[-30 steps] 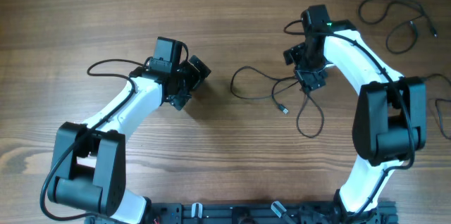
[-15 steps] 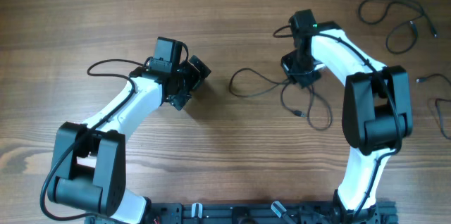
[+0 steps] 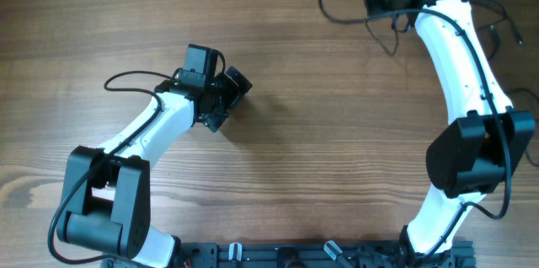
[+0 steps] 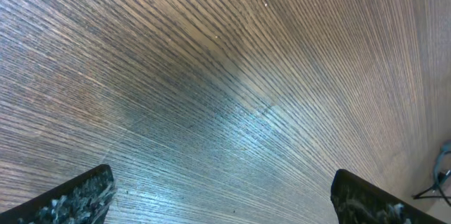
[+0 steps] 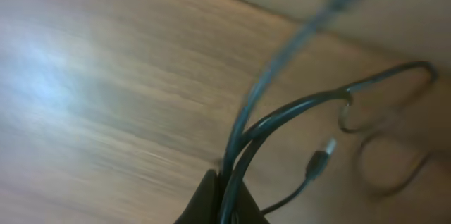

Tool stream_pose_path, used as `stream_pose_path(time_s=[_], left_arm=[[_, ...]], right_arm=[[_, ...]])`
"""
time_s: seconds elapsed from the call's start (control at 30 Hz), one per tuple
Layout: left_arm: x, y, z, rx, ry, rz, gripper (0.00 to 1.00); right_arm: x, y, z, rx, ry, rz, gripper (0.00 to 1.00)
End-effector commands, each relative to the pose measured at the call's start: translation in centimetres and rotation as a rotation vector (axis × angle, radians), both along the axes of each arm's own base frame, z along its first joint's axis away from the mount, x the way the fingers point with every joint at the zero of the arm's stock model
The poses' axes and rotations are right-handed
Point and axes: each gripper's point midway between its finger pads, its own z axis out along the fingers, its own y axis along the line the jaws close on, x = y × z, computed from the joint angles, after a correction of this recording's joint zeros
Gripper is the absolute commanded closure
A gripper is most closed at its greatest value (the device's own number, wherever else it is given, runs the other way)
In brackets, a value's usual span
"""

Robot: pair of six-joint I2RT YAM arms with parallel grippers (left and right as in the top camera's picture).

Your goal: Untangle cables

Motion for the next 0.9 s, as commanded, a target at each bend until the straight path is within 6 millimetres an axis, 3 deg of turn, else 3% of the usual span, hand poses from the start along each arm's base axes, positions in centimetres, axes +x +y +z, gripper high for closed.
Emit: stream_pose_path(time_s=[0.0,0.07,0.17,0.27,0.4,0.47,0.53,0.57,0.67,0.7,0.77,0.87], left_arm=[[0.2,0.0,0.6,-0.004,-0.015,0.009,0.00],[0.2,0.1,0.6,-0.004,-0.015,0.010,0.00],[0.2,0.0,0.6,-0.005,-0.015,0.010,0.00],[0.2,0.1,0.6,-0.004,-0.015,0.010,0.00],[0.2,0.1,0.6,-0.004,-0.015,0.010,0.00],[0.2,0.0,0.6,-0.005,-0.015,0.010,0.00],[0.2,0.1,0.6,-0.005,-0.015,0.010,0.00],[0.2,0.0,0.6,-0.004,-0.015,0.009,0.00],[0.2,0.1,0.6,-0.004,-0.015,0.009,0.00],[0.2,0.1,0.6,-0.004,-0.015,0.010,0.00],[0.2,0.0,0.6,-0.004,-0.015,0.009,0.00],[0.2,0.1,0.6,-0.004,-0.015,0.010,0.00]], right_arm=[[0.6,-0.1,-3.6,-0.343,0.005,0.412,0.96],[1.8,-0.3,-4.9,-0.408,-0.023,0.480,0.96],[4.9,-1.7,-6.7,-0.424,-0.091,0.442,0.96],[6.1,-3.0,-9.6,-0.405,-0.085,0.429,0.96],[4.2,-2.4,-15.0,-0.238,0.045,0.453,0.96],[2.9,-1.1,-16.3,-0.103,0.094,0.453,0.96],[2.1,-0.1,-16.6,-0.011,0.113,0.451,0.91],[2.1,0.0,-16.7,0.004,0.119,0.436,0.78],[2.1,0.0,-16.6,0.032,0.128,0.390,0.78],[2.1,-0.1,-16.6,0.043,0.133,0.368,0.69],[2.3,-0.7,-16.3,0.047,0.142,0.299,0.00],[2.6,-0.9,-13.2,0.111,0.133,0.177,0.00]])
